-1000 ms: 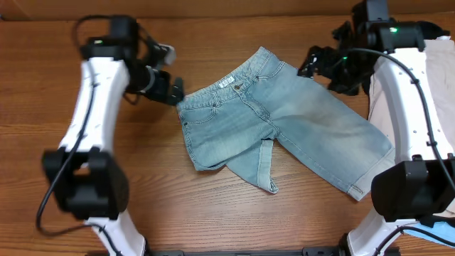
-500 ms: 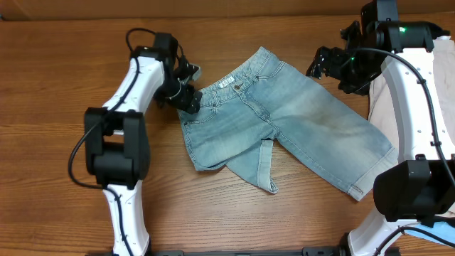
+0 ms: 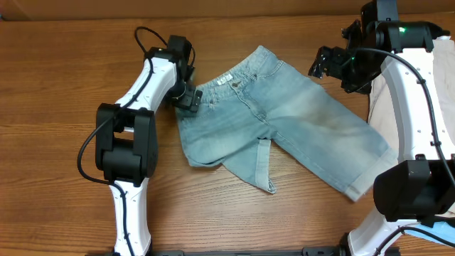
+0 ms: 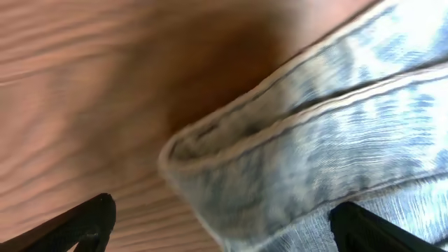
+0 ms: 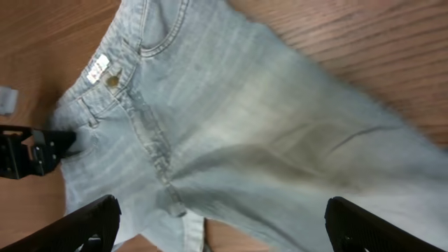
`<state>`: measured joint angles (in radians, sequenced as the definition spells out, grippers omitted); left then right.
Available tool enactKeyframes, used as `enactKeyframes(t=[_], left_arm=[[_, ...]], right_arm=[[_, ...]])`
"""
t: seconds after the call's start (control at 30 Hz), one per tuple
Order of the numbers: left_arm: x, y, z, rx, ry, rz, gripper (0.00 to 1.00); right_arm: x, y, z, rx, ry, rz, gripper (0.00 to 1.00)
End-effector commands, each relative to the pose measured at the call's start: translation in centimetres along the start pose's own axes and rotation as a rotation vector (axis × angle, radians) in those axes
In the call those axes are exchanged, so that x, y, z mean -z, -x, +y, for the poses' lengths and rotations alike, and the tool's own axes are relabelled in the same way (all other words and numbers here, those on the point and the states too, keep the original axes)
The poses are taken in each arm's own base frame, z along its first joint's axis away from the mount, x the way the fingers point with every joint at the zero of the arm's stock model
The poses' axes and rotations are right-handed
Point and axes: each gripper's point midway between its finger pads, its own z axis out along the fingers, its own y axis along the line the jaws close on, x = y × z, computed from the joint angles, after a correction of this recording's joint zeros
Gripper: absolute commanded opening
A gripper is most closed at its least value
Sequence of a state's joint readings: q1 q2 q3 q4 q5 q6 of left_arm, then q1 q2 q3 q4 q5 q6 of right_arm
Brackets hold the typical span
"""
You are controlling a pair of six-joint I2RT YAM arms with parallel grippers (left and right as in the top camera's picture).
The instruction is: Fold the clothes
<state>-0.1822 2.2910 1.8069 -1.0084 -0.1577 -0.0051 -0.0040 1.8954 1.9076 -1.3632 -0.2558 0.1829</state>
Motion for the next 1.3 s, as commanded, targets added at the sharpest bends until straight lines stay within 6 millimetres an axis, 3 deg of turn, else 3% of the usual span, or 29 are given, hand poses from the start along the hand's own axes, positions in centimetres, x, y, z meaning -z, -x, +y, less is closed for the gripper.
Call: enactKeyframes(t=[0.0, 0.27, 0.33, 0.5, 0.63, 0.73, 0.87, 1.07, 1.27], left_arm=[[-2.9, -2.4, 9.3, 0.229, 0.322, 0.079, 1.00], [-3.8, -6.7, 17.8, 0.430, 0.325, 0.183, 1.00], [-3.9, -7.8, 19.0, 0.475, 0.287, 0.210, 1.00], [-3.9, -9.6, 19.0, 0.577, 0.078, 0.266, 1.00], [-2.8, -9.9, 17.9, 0.597, -0.021, 0.302, 1.00], [-1.6, -9.6, 17.4, 0.576, -0.021, 0.316, 1.00], [1.1, -8.1, 17.3, 0.556, -0.019, 0.291, 1.00], [6.9, -4.5, 17.8, 0.570, -0.042, 0.163, 1.00], [12.1, -2.0, 17.8, 0.584, -0.117, 0.021, 1.00]], right_arm=[[-1.0, -0.9, -0.2, 0.000, -0.006, 0.019, 0.97], [-7.9, -4.4, -1.6, -0.023, -0.012, 0.107, 0.97], [-9.3, -5.3, -1.6, -0.020, 0.002, 0.126, 0.97], [-10.8, -6.9, -0.4, -0.004, 0.073, 0.166, 0.96], [-10.5, -8.2, 3.6, 0.127, 0.217, 0.202, 0.93], [-10.4, -10.1, 6.7, 0.271, 0.311, 0.242, 0.90], [-10.8, -14.4, 9.0, 0.453, 0.301, 0.336, 0.88], [-12.9, -20.7, 11.9, 0.666, 0.199, 0.416, 0.87], [-15.3, -24.5, 13.6, 0.746, 0.119, 0.387, 0.85]])
